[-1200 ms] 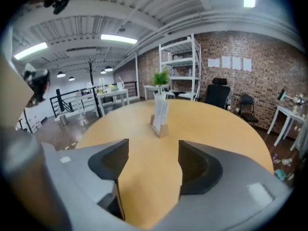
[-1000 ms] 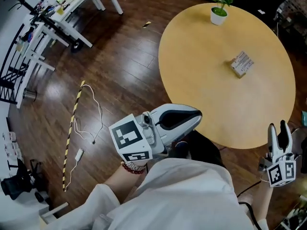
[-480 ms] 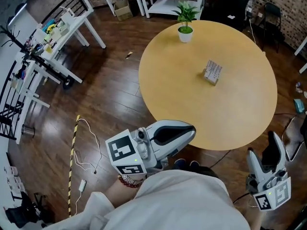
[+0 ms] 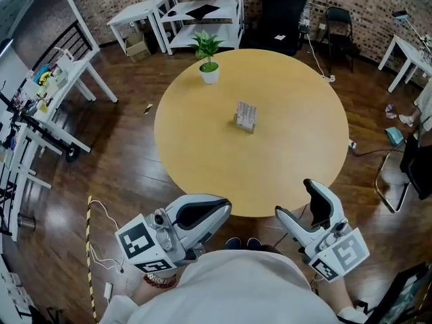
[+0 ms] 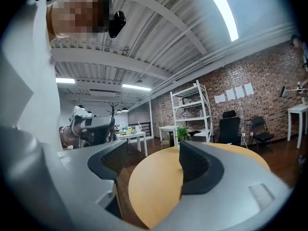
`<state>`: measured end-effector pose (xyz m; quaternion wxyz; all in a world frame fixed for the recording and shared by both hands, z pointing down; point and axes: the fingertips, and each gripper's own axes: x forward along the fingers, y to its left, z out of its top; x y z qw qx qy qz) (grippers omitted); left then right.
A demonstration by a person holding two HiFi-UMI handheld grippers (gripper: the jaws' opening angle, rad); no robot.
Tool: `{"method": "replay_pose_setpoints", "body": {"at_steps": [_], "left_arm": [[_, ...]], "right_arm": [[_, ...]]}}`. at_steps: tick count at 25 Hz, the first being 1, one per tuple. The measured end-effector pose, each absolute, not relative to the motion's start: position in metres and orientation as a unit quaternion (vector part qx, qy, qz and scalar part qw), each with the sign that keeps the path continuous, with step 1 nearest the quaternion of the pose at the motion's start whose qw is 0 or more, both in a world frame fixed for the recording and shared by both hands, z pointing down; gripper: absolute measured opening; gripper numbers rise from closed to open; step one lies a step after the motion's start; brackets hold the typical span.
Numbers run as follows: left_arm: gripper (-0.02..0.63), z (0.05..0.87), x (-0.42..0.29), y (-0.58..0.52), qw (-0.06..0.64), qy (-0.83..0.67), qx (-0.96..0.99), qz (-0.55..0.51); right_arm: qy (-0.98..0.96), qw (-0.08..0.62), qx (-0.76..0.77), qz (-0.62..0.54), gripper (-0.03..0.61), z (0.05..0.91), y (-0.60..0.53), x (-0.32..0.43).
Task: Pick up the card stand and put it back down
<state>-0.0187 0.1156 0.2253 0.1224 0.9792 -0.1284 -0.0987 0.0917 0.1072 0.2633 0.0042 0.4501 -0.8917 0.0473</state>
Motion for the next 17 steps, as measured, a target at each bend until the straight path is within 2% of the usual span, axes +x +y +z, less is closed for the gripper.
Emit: {"method": "replay_pose_setpoints", "body": {"at_steps": [11, 17], "left_arm": [[0.0, 0.228, 0.001, 0.114, 0.144, -0.119, 0.978, -0.095], [0.0, 0.223, 0.018, 0.119, 0.126, -0.116, 0.982, -0.082]], "right_arm": [[-0.891, 0.005, 0.452, 0.038, 0.323, 0.257, 0.111, 0.108], [-0.899, -0.005, 0.436, 0.046, 0.319, 0.256, 0.112, 0.106]]}}
